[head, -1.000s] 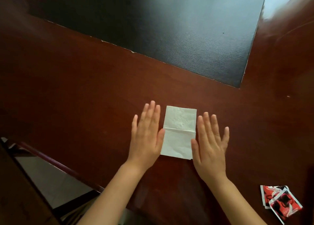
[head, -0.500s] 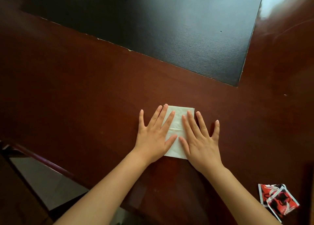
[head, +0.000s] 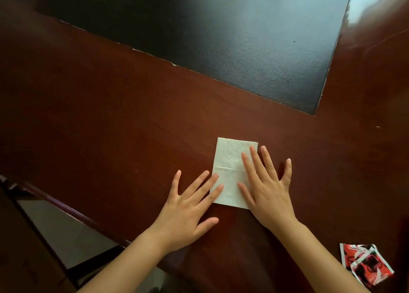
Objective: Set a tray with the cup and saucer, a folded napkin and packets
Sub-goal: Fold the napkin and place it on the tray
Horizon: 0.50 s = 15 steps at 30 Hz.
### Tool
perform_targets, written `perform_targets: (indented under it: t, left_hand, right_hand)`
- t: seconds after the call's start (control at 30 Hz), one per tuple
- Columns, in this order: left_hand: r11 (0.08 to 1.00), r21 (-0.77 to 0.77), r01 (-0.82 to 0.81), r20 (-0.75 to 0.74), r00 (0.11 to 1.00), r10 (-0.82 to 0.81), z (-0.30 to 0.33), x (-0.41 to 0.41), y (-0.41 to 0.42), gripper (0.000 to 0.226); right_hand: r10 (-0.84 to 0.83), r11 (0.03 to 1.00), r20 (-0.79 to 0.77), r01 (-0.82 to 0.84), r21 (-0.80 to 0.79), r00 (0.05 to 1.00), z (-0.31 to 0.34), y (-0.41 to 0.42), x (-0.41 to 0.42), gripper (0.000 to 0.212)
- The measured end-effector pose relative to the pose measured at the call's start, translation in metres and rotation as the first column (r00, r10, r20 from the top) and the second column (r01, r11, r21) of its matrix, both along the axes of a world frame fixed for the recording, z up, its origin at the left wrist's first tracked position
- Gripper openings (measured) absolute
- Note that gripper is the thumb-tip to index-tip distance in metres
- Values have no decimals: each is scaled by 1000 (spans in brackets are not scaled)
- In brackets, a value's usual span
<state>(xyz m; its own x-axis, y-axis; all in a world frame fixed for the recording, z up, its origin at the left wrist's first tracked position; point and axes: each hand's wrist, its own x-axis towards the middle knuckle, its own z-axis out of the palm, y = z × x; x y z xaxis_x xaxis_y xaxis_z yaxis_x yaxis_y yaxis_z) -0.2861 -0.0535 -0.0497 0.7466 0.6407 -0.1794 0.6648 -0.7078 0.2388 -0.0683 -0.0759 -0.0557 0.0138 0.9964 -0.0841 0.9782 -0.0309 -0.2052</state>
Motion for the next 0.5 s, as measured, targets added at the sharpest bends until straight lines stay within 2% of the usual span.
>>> perform_targets:
  t: [0.07, 0.17, 0.27, 0.37, 0.5]
  left_hand:
    - [1000, -2, -5, 44, 999, 5, 2, -4, 1, 66]
    - [1000, 0, -28, 141, 990, 27, 3, -2, 6, 63]
    - [999, -7, -48, 218, 975, 48, 3, 4, 15, 57]
    - [998, -13, -68, 238, 969, 69, 3, 9, 22, 61]
    - [995, -42, -87, 302, 948, 95, 5, 17, 31, 49]
  right_hand:
    - [111, 991, -68, -105, 89, 992, 2, -8, 6, 57]
    - [245, 953, -83, -224, 206, 966, 1, -24, 15, 41]
    - [222, 947, -80, -195, 257, 972, -1, -30, 17, 28]
    - [206, 925, -83, -166, 342, 975, -3, -27, 11, 12]
    - [161, 913, -149, -90, 398, 976, 1, -17, 8, 9]
